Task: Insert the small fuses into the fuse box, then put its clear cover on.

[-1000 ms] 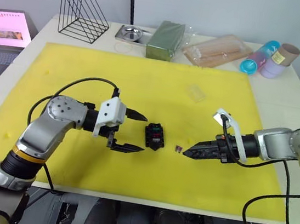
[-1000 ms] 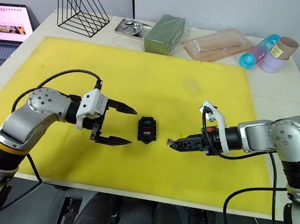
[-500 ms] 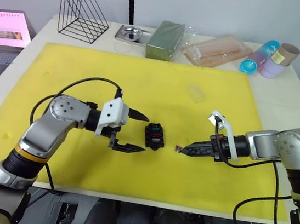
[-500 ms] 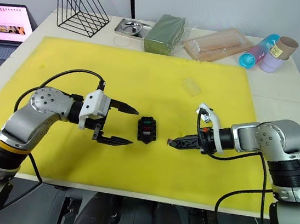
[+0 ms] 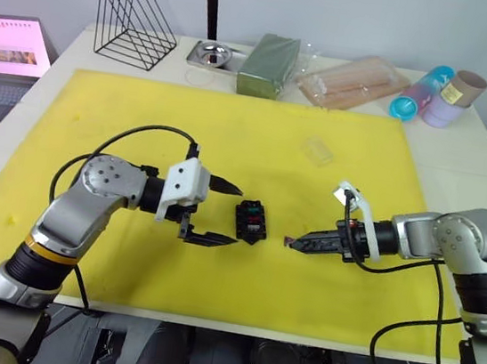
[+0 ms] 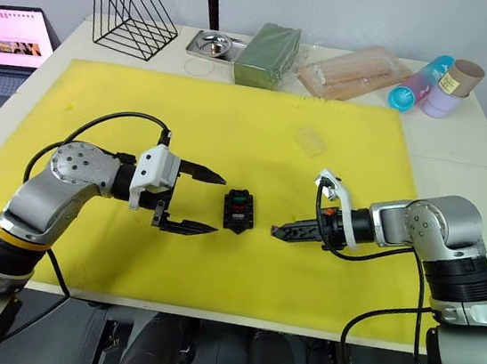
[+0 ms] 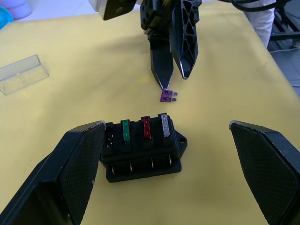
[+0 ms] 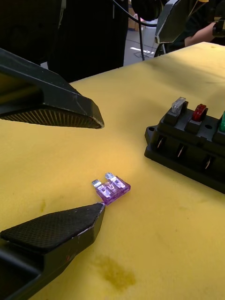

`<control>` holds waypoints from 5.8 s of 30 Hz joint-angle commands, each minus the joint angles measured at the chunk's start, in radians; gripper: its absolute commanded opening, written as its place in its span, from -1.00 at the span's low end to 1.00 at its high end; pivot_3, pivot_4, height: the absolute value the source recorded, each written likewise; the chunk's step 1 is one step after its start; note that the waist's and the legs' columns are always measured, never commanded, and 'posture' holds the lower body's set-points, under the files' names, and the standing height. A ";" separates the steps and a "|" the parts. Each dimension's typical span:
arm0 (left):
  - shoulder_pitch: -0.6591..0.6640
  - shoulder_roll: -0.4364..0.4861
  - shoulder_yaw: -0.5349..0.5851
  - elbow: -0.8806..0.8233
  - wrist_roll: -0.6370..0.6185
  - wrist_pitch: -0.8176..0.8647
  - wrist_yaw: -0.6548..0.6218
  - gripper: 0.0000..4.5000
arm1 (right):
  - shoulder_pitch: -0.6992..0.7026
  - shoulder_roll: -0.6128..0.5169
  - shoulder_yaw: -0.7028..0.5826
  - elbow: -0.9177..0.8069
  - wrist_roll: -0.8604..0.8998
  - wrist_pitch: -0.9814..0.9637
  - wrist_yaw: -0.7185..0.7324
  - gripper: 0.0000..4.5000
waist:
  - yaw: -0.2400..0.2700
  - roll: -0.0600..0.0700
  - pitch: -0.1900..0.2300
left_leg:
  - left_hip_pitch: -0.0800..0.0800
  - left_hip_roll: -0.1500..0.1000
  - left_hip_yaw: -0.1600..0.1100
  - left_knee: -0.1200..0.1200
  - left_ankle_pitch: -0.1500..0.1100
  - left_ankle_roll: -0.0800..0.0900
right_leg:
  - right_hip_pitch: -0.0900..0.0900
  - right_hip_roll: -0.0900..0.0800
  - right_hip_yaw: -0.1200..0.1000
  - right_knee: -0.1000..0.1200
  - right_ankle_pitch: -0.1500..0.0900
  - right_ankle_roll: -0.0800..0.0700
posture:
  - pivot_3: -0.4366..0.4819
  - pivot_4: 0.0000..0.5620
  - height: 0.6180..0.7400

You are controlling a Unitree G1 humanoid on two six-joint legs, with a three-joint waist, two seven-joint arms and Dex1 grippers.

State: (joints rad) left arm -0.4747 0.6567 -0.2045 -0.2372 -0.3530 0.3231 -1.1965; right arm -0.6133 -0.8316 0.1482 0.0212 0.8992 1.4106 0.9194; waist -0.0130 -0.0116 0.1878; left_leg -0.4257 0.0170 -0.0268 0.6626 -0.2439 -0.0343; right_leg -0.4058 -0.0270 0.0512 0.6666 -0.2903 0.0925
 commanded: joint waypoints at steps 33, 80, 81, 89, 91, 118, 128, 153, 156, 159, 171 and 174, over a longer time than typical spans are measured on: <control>-0.009 -0.006 0.010 -0.023 0.009 -0.012 0.012 1.00 | -0.068 0.078 0.049 0.103 -0.164 -0.038 0.111 0.16 | -0.004 0.000 0.000 | 0.001 0.000 0.000 0.000 0.000 0.000 | 0.000 0.000 0.000 0.000 0.000 0.000 | -0.05 -0.47 1.00; -0.040 -0.019 -0.014 -0.020 0.031 -0.011 0.003 1.00 | -0.080 0.077 0.043 0.184 -0.208 -0.034 0.166 -0.92 | -0.002 0.000 0.000 | 0.001 0.000 0.000 0.000 0.000 0.000 | 0.000 0.000 0.000 0.000 0.000 0.000 | -0.05 -0.47 1.00; -0.039 -0.019 -0.013 -0.020 0.031 -0.010 0.003 1.00 | -0.079 0.076 0.042 0.182 -0.207 -0.033 0.167 -0.99 | -0.002 0.000 0.000 | 0.001 0.000 0.000 0.000 0.000 0.000 | 0.001 0.000 0.000 0.000 0.000 0.000 | -0.05 -0.47 1.00; -0.034 -0.017 -0.009 -0.019 0.032 -0.010 0.006 1.00 | -0.084 0.066 0.037 0.148 -0.200 -0.026 0.171 -0.99 | -0.002 0.000 0.000 | 0.001 0.000 0.000 0.001 0.000 0.000 | 0.001 0.000 0.000 0.000 0.000 0.000 | -0.05 -0.47 1.00; -0.032 -0.013 -0.004 -0.021 0.030 -0.007 0.007 1.00 | -0.092 0.057 0.027 0.121 -0.196 -0.027 0.171 -0.99 | -0.002 0.000 0.000 | 0.001 0.000 0.000 0.001 0.000 0.000 | 0.001 0.000 0.000 0.000 0.000 0.000 | -0.05 -0.47 1.00; -0.028 0.001 0.023 0.069 0.039 -0.025 0.031 1.00 | -0.341 0.140 0.261 0.082 -0.606 -0.843 0.384 -0.99 | -0.002 0.001 0.001 | 0.000 0.000 0.000 0.000 0.000 0.000 | -0.002 -0.001 0.000 0.001 0.000 0.000 | -0.05 -0.47 1.00; -0.001 0.007 0.023 0.049 0.040 -0.023 0.046 1.00 | -0.360 0.201 0.260 0.152 -0.661 -0.898 0.461 -0.99 | -0.002 0.001 0.001 | 0.000 0.000 -0.002 0.001 0.000 0.000 | -0.001 -0.001 0.000 0.002 0.000 0.000 | -0.05 -0.47 1.00; 0.007 0.011 0.024 0.032 0.039 -0.020 0.050 1.00 | -0.339 0.256 0.251 0.241 -0.732 -0.944 0.472 -0.99 | -0.003 0.001 0.001 | 0.000 0.000 -0.002 0.001 0.000 0.000 | -0.001 -0.001 0.000 0.002 0.000 0.000 | -0.05 -0.47 1.00; 0.008 0.011 0.024 0.031 0.039 -0.020 0.050 1.00 | -0.336 0.254 0.253 0.247 -0.741 -0.955 0.473 -0.99 | -0.003 0.001 0.001 | 0.000 0.000 -0.002 0.001 0.000 0.000 | -0.001 -0.001 0.000 0.002 0.000 0.000 | -0.05 -0.47 1.00; 0.004 0.011 0.024 0.033 0.038 -0.020 0.049 1.00 | -0.341 0.257 0.247 0.256 -0.739 -0.952 0.476 -0.99 | -0.003 0.001 0.001 | 0.000 0.000 -0.002 0.001 0.000 0.000 | -0.001 -0.001 0.000 0.002 0.000 0.000 | -0.05 -0.47 1.00; 0.002 0.008 0.023 0.033 0.038 -0.020 0.051 1.00 | -0.357 0.258 0.223 0.248 -0.719 -0.938 0.498 -0.99 | -0.003 0.001 0.001 | 0.000 0.000 -0.002 0.001 0.000 0.000 | -0.001 -0.001 0.000 0.002 0.000 0.000 | -0.05 -0.47 1.00; 0.002 0.007 0.022 0.033 0.039 -0.020 0.051 1.00 | -0.359 0.260 0.221 0.248 -0.715 -0.936 0.500 -0.99 | -0.003 0.001 0.001 | 0.000 0.000 -0.002 0.001 0.000 0.000 | -0.001 -0.001 0.000 0.002 0.000 0.000 | -0.05 -0.47 1.00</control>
State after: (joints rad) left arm -0.4658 0.6596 -0.1997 -0.1718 -0.3123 0.3134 -1.1496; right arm -0.9411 -0.5763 0.4133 0.2817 0.1705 0.4752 1.4118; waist -0.0156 -0.0103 0.1886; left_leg -0.4256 0.0167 -0.0284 0.6632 -0.2438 -0.0345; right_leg -0.4072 -0.0280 0.0508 0.6687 -0.2900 0.0927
